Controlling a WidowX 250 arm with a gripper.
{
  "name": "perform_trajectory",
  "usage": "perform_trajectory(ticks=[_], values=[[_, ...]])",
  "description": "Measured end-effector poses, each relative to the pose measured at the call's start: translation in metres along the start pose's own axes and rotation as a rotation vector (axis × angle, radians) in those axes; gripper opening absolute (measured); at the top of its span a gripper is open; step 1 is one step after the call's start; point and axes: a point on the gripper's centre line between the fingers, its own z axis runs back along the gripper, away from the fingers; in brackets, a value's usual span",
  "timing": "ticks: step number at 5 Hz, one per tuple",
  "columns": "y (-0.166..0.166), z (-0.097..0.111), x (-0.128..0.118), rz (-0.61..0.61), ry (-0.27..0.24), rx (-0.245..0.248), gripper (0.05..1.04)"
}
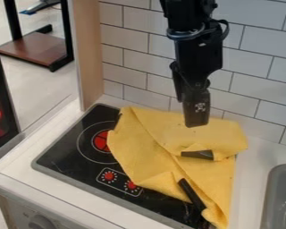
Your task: Fold the cloth from bottom to top
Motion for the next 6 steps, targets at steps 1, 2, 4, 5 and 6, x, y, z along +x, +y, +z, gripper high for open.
perform_trajectory(ticks=[1,2,4,5,6], values=[[-0.004,-0.007,-0.006,0.01,0.026,-0.021,0.999],[-0.021,-0.008,-0.007,-0.043,0.067,-0.012,0.999],[-0.052,-0.02,-0.019,-0.148,0.156,-0.041,0.999],[-0.058,-0.028,-0.025,-0.178,0.155,-0.051,0.999],[-0.063,-0.044,-0.021,-0.242,0.16,-0.069,0.999]])
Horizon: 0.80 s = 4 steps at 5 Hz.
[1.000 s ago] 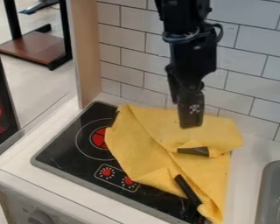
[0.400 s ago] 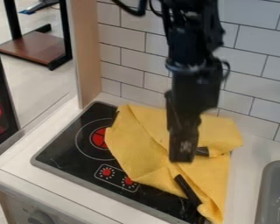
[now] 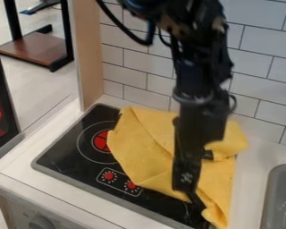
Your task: Fold the cloth from bottom to top
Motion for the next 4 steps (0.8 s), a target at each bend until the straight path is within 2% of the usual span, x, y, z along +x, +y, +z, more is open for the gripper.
perform_trajectory(ticks=[1,2,3,4], values=[[-0.005,-0.017,0.005,-0.047,0.02,-0.033,0.999],[-0.005,-0.033,0.01,-0.082,0.006,-0.072,0.999],[-0.004,-0.045,0.008,-0.096,0.038,-0.078,0.999],[-0.001,-0.056,0.009,-0.104,0.047,-0.085,0.999]])
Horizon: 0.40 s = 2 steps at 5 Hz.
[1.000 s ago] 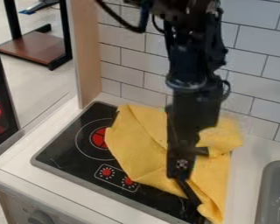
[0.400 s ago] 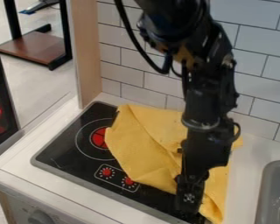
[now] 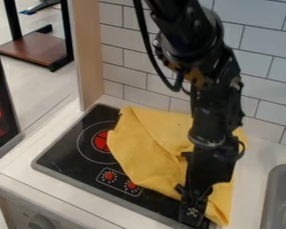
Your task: Fold the cloth from bottom to top
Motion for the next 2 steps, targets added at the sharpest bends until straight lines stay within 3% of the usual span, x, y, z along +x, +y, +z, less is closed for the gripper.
perform_trajectory(ticks=[2], values=[[0.0036,-0.0054,0.0032,0.01,0.025,0.01,0.941]])
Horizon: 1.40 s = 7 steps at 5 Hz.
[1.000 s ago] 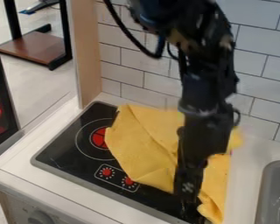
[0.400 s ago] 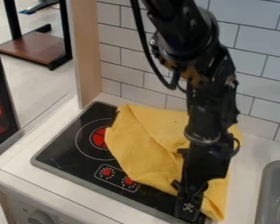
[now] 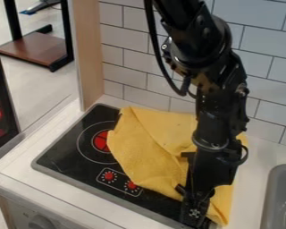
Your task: Fold the cloth from bottom to top
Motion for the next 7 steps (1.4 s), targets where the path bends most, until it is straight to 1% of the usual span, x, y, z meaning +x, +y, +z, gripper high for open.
perform_trajectory(ticks=[2,3,4,6,7], values=[[0.002,-0.002,0.001,0.002,0.006,0.02,0.349],[-0.003,-0.001,-0.001,0.011,0.061,0.019,0.165],[-0.006,0.013,-0.005,0.032,0.06,0.051,0.077],[-0.016,0.034,-0.01,0.043,0.03,0.074,0.064],[-0.017,0.053,-0.014,0.071,0.002,0.093,0.064]])
